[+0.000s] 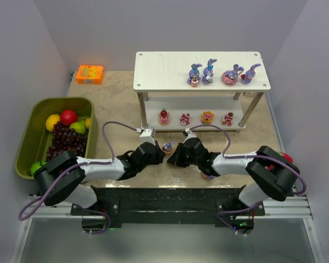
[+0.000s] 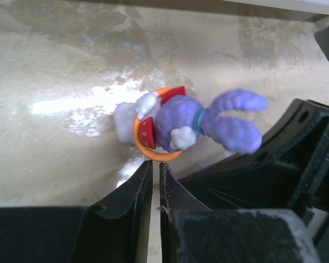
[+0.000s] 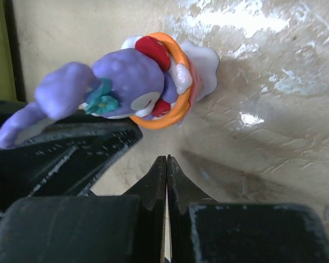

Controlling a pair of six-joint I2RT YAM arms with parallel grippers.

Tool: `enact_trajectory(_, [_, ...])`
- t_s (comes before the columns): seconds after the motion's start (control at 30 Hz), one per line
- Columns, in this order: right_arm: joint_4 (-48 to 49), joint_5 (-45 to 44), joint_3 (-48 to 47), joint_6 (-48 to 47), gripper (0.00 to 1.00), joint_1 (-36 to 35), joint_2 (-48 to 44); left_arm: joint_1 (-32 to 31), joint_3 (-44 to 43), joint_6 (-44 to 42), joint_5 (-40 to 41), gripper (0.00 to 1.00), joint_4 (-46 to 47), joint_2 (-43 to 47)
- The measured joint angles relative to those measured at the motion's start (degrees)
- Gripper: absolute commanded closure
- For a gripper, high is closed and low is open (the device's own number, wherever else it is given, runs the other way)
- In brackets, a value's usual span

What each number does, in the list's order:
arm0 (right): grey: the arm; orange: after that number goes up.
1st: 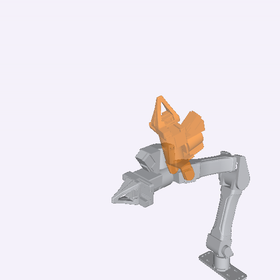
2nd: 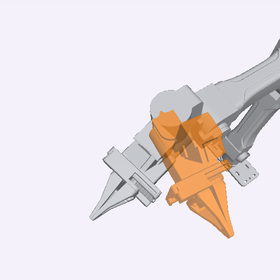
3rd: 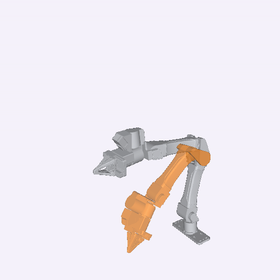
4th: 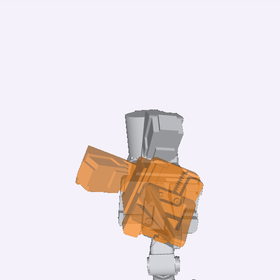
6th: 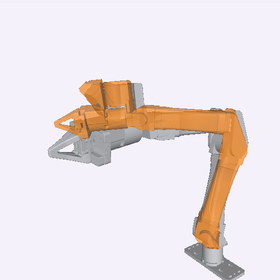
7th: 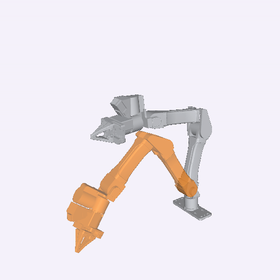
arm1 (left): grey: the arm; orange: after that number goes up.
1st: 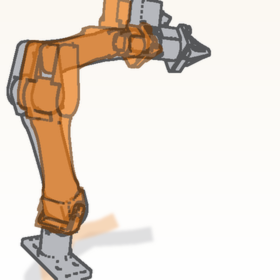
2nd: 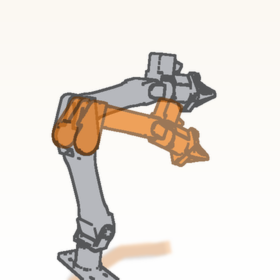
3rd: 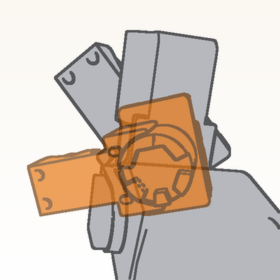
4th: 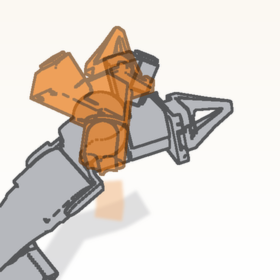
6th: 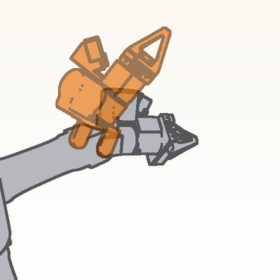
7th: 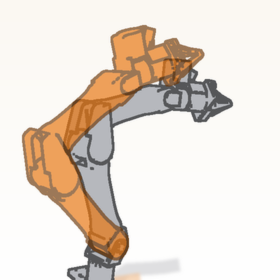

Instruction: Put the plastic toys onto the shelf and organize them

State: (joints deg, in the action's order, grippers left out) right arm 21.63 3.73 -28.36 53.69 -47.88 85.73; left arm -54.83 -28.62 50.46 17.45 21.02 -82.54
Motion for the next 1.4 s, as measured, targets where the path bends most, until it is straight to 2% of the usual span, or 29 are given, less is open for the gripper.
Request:
enact_trajectory(0.23, [-5.1, -3.5, 0.0, 0.3, 1.00, -1.3, -4.7, 0.0, 0.2, 1.0, 5.7, 0.67, -4.4, 5.8])
enact_trajectory(0.5, [-13.5, -8.8, 0.2, -0.1, 1.00, -1.3, -14.6, 0.0, 0.2, -1.5, 8.3, 0.65, -3.8, 8.3])
enact_trajectory(0.6, [-18.3, -10.7, 0.2, -0.5, 0.91, -1.3, -17.4, 0.0, 0.2, -2.2, 7.2, 0.61, -3.8, 8.8])
enact_trajectory(0.7, [-23.2, -13.1, 0.0, -1.2, 0.81, -1.3, -19.5, -1.1, 0.3, -3.3, 6.6, 0.51, -3.8, 10.0])
enact_trajectory(0.8, [-27.9, -15.3, -0.6, -2.1, 0.75, -1.3, -21.3, -4.9, 0.3, -5.1, 7.9, 0.44, -3.9, 10.3])
enact_trajectory(0.87, [-29.4, -16.4, -1.0, -2.6, 0.70, -1.3, -22.0, -7.7, -0.5, -5.8, 9.8, 0.35, -5.3, 9.7])
enact_trajectory(0.9, [-30.1, -16.7, -1.2, -2.8, 0.65, -1.3, -22.3, -9.2, -1.6, -6.2, 11.3, 0.33, -6.7, 8.9])
enact_trajectory(0.97, [-31.1, -17.4, -1.4, -3.1, 0.64, -1.3, -22.8, -11.8, -4.8, -6.7, 14.6, 0.27, -9.6, 6.4])
enact_trajectory(1.07, [-31.9, -18.1, -1.5, -3.7, 0.61, -1.3, -23.3, -14.3, -10.2, -6.4, 20.1, 0.24, -13.6, 2.6])
enact_trajectory(1.23, [-34.5, -19.3, -1.5, -4.2, 0.59, -1.1, -25.0, -15.0, -18.8, -2.6, 27.9, 0.22, -21.5, -4.0])
enact_trajectory(1.4, [-36.7, -20.7, -1.5, -5.1, 0.57, -0.3, -28.9, -15.0, -29.2, 6.2, 34.2, 0.22, -35.0, -12.8])
